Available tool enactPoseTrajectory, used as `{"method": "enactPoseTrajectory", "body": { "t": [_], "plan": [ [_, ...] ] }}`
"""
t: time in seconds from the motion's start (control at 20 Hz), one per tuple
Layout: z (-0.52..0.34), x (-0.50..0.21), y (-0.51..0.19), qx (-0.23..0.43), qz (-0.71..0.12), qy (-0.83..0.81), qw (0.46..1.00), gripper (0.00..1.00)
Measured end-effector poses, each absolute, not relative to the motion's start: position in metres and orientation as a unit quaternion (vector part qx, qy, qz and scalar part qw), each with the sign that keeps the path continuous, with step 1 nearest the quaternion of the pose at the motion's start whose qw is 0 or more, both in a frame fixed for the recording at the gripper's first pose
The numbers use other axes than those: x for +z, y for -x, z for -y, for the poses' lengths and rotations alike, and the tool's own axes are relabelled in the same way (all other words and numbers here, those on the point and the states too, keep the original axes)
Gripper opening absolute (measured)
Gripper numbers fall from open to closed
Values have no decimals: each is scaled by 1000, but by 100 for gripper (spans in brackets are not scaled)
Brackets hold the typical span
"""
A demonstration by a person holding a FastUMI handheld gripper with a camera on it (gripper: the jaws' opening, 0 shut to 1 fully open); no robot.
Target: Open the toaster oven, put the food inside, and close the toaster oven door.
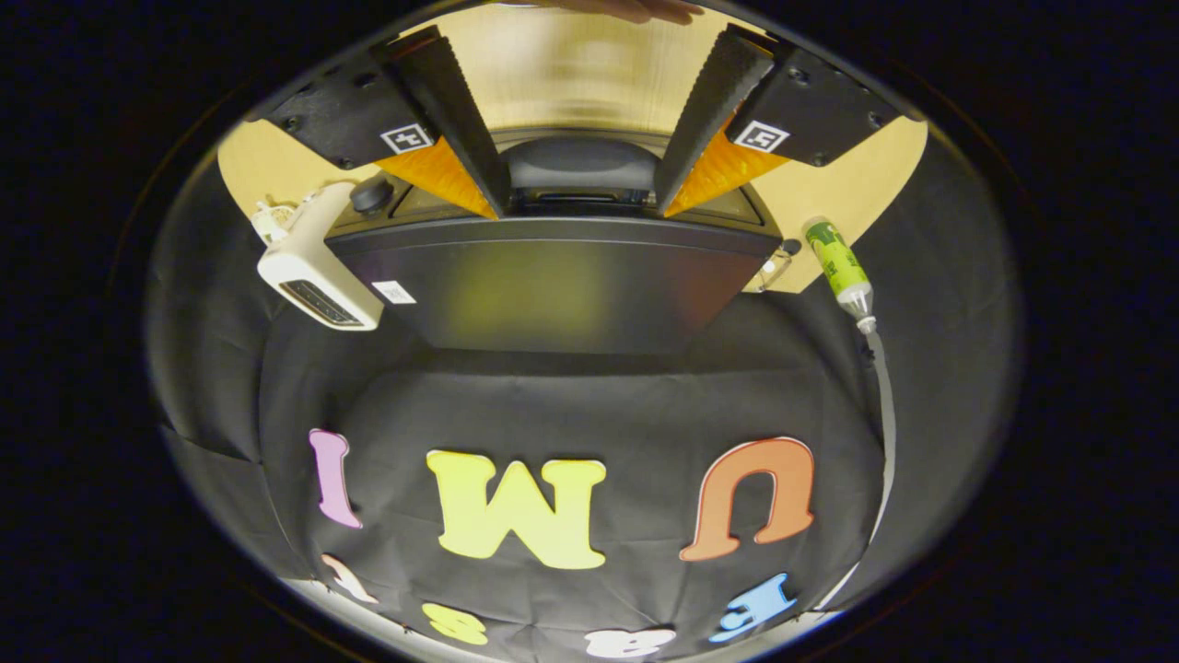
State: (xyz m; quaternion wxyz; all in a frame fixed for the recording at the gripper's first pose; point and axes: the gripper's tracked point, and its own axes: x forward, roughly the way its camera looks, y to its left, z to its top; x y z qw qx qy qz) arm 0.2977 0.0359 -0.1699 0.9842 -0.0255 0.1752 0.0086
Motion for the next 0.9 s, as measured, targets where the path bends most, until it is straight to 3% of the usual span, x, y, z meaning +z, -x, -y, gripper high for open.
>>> {"method": "enactPoseTrajectory", "body": {
  "t": [0.45, 0.9],
  "plan": [
    [-42, -175, -306, 8, -187, 9, 982, 100],
    [-41, -191, -264, 26, -184, 18, 982, 100]
  ]
}}
